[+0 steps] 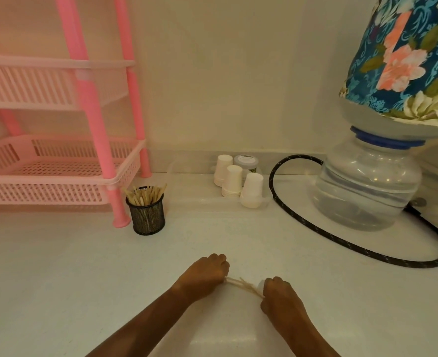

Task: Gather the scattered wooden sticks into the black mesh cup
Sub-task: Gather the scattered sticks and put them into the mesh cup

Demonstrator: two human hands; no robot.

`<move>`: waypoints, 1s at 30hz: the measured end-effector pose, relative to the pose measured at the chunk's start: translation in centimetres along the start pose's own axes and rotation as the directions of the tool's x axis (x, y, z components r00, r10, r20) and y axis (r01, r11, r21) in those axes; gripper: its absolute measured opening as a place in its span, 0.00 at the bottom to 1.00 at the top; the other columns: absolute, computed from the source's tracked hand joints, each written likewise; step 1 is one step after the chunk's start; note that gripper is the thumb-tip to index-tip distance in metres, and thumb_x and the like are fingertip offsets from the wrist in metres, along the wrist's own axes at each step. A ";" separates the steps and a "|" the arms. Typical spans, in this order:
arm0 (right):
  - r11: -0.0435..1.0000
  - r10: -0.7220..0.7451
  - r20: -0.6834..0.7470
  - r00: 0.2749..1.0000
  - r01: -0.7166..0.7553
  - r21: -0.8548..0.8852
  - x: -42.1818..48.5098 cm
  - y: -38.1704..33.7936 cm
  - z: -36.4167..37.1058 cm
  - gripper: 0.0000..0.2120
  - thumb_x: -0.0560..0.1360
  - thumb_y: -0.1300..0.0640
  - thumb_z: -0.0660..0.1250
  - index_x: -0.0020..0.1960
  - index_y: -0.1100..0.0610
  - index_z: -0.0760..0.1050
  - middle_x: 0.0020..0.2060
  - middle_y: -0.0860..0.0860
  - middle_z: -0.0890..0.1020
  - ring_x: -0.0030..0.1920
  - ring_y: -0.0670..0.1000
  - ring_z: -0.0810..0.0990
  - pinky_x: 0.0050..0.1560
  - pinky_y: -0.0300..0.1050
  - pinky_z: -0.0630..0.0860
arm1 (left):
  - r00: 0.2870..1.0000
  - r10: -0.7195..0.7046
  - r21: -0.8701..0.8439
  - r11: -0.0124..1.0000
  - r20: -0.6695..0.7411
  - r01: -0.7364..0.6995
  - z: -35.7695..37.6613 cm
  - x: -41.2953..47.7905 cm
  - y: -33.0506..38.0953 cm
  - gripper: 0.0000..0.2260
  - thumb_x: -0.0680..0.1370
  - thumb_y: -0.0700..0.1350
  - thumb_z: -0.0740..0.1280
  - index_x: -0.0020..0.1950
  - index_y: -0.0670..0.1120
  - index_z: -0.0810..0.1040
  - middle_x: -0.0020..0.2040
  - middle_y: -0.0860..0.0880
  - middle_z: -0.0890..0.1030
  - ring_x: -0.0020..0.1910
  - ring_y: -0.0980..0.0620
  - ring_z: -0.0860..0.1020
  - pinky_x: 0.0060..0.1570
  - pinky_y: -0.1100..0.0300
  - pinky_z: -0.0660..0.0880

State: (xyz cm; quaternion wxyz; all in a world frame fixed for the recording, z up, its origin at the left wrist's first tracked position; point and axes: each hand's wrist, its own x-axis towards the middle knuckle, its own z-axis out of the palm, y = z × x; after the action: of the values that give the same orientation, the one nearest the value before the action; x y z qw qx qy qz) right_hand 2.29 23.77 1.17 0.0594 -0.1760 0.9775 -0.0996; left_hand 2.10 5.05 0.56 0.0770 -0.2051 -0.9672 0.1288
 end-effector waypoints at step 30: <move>0.411 0.174 -0.139 0.975 0.057 0.910 7.4 -5.5 -0.9 0.07 0.71 0.63 0.70 0.36 0.54 0.77 0.32 0.50 0.82 0.34 0.47 0.82 0.33 0.32 0.77 | 0.693 -0.562 -0.775 -0.631 0.450 -0.008 -1.4 3.2 1.1 0.10 0.80 0.39 0.57 0.50 0.38 0.78 0.44 0.38 0.81 0.40 0.46 0.81 0.36 0.60 0.81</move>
State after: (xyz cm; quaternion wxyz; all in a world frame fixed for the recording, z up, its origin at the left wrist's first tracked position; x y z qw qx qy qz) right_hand -2.91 16.23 2.61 0.0442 -0.0696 0.7731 -0.6289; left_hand -0.12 7.64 1.89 0.0710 0.1735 -0.5467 -0.8161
